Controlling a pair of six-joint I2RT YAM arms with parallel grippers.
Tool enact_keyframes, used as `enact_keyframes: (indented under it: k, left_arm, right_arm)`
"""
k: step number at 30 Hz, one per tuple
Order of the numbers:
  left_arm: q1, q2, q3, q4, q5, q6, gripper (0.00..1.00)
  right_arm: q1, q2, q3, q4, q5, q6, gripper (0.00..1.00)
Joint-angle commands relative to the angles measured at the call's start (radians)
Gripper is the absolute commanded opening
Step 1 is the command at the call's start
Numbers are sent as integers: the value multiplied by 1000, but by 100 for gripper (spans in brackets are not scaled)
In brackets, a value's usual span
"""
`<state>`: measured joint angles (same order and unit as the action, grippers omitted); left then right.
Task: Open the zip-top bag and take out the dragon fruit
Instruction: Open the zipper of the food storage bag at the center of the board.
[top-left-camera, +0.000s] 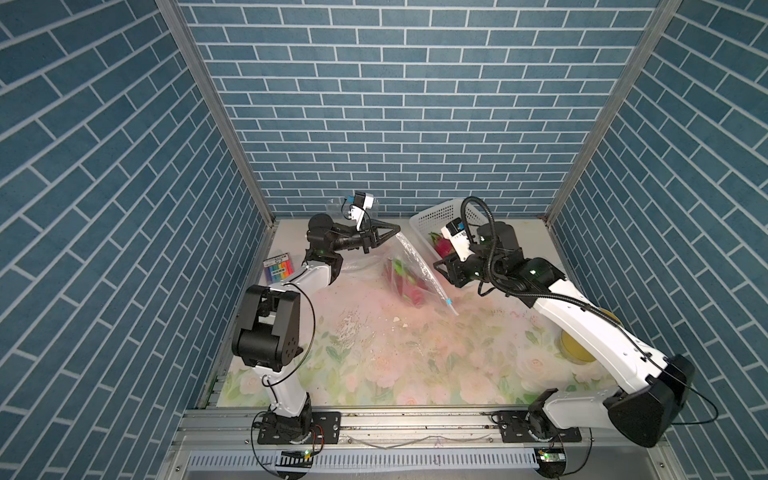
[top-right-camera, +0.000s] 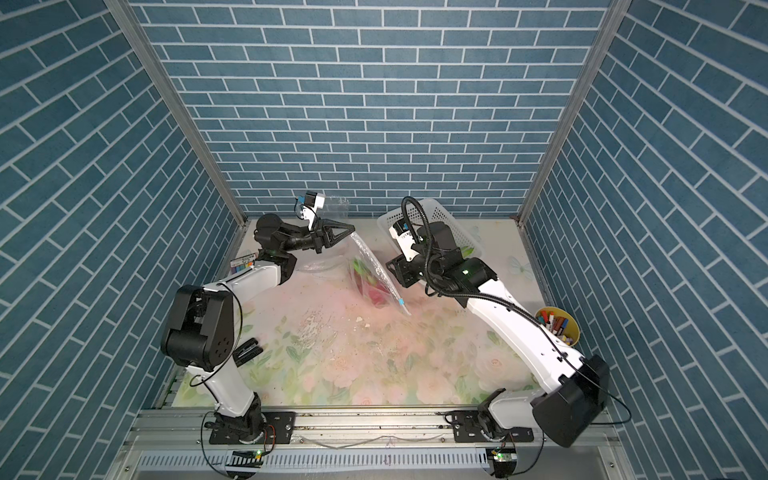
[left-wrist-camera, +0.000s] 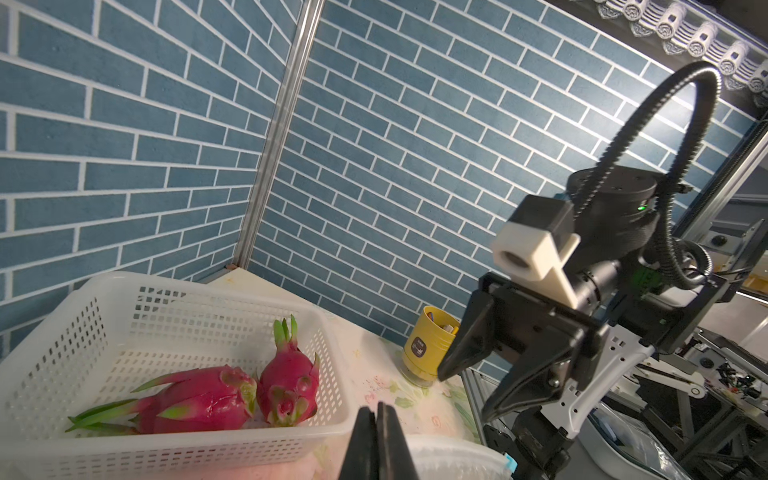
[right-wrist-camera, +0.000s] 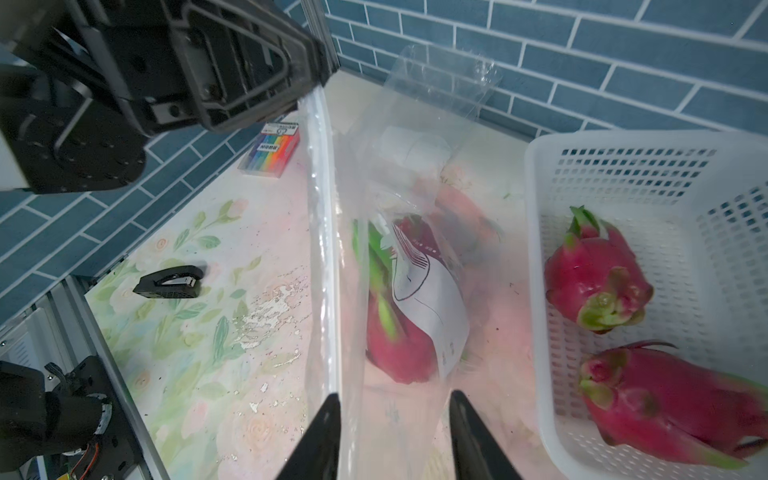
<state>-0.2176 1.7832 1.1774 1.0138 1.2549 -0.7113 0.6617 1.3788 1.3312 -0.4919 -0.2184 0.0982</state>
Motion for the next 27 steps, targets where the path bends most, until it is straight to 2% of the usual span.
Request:
enact_keyframes:
  k: [1,4,11,12,14,15,16,18,19,24,27]
  left_arm:
    - [-11,-12,16,-14,21,39,0]
    - [-24,-15,14,-10,10,39,0]
    - [-35,-29,8,-6,-45,35,0]
    - [-36,-33,7,-6,-61,31,0]
    - [-35,-44,9,-4,-95,20,0]
    - [-36,-51,12,8,-110,3,0]
    - [-35,-61,13,31,-122,-20,0]
    - [-35,-87,6,70,-149,-46,0]
    - [-38,-101,4,71,-162,-45,0]
    - [-53,-137,-44,90,-219,-41,0]
    - [-55,-128,-92,174,-244,-104,0]
  right_arm:
    - [1,61,-3,65,-51,2,45]
    - [8,96,-28,153,-99,32,54]
    - [85,176,-23,270,-172,99,54]
    - [100,181,-15,271,-184,105,60]
    - [121,178,-9,281,-202,112,61]
    - [131,167,-13,299,-205,121,61]
    - [137,157,-15,305,-209,124,68]
    - [141,138,-16,311,-212,127,69]
    - [141,131,-22,319,-206,130,73]
    - [142,138,-38,338,-173,139,74]
    - [141,156,-41,356,-156,158,75]
